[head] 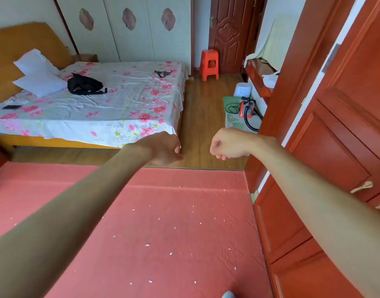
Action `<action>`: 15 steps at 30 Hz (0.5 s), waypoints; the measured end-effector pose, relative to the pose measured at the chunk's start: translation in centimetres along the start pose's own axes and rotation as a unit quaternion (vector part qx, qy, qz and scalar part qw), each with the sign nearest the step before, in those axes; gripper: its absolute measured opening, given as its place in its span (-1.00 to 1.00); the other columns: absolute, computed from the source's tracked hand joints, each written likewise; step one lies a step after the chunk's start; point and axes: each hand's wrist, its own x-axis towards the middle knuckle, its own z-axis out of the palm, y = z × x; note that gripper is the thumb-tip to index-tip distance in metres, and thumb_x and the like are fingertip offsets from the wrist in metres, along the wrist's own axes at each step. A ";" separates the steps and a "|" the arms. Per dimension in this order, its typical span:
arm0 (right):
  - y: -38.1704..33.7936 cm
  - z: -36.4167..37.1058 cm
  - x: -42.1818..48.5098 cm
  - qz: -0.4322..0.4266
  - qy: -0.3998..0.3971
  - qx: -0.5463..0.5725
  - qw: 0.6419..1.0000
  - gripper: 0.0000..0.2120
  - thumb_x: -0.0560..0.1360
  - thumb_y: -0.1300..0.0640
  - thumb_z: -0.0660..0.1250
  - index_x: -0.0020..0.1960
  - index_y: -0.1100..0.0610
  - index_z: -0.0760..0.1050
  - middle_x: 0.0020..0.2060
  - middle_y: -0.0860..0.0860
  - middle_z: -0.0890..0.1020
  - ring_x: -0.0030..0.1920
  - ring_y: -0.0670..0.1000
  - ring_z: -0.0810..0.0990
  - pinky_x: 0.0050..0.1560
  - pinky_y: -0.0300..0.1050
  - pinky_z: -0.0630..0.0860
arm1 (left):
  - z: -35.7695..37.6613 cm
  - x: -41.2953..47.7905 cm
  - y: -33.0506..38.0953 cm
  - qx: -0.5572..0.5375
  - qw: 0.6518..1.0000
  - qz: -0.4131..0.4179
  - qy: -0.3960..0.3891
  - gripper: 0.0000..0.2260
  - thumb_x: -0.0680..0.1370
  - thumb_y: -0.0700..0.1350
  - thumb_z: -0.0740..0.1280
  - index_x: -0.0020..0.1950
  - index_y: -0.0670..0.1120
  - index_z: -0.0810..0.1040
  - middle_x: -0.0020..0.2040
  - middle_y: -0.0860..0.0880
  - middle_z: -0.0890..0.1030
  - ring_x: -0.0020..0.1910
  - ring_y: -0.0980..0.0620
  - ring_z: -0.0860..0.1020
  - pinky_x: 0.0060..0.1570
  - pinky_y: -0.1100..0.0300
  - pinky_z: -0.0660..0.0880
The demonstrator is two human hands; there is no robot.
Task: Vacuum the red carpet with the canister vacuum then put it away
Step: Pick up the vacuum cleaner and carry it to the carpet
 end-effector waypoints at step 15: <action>7.2 -4.9 15.7 -0.016 0.052 0.031 0.998 -0.74 0.50 0.16 0.18 -0.06 0.31 0.57 -0.12 0.22 0.67 -0.12 0.22 0.64 -0.02 0.17 0.59 | -4.0 15.1 -3.7 -0.036 0.999 -0.003 0.040 -0.73 0.63 0.08 0.25 0.07 -0.08 0.61 0.03 -0.10 0.64 0.00 -0.10 0.60 0.04 -0.01 0.56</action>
